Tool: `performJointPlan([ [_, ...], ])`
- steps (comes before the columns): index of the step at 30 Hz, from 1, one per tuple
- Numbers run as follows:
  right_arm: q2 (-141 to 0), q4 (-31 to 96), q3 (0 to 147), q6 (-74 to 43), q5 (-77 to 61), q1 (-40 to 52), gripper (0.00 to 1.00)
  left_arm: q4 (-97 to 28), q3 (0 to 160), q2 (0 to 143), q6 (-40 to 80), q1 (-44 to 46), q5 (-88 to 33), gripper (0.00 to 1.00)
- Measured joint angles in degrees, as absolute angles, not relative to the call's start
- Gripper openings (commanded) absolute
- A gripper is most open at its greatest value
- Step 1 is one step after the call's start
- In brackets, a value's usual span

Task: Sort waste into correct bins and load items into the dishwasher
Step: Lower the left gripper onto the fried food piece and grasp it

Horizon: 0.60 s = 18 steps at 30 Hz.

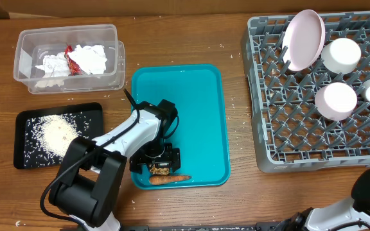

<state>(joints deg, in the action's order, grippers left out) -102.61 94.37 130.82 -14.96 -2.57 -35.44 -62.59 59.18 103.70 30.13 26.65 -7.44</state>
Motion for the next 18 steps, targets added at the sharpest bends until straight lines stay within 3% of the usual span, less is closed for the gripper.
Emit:
performJointPlan([
  [12, -102.6, 94.4, 130.8, -15.0, -2.5, -35.4, 1.0, -58.8, 56.4, 103.1, 30.5, 26.7, -8.6, 0.93],
  [18, -102.6, 94.4, 130.8, -15.0, -2.5, -35.4, 1.0, -58.8, 56.0, 103.0, 31.4, 26.7, -9.3, 0.76],
])
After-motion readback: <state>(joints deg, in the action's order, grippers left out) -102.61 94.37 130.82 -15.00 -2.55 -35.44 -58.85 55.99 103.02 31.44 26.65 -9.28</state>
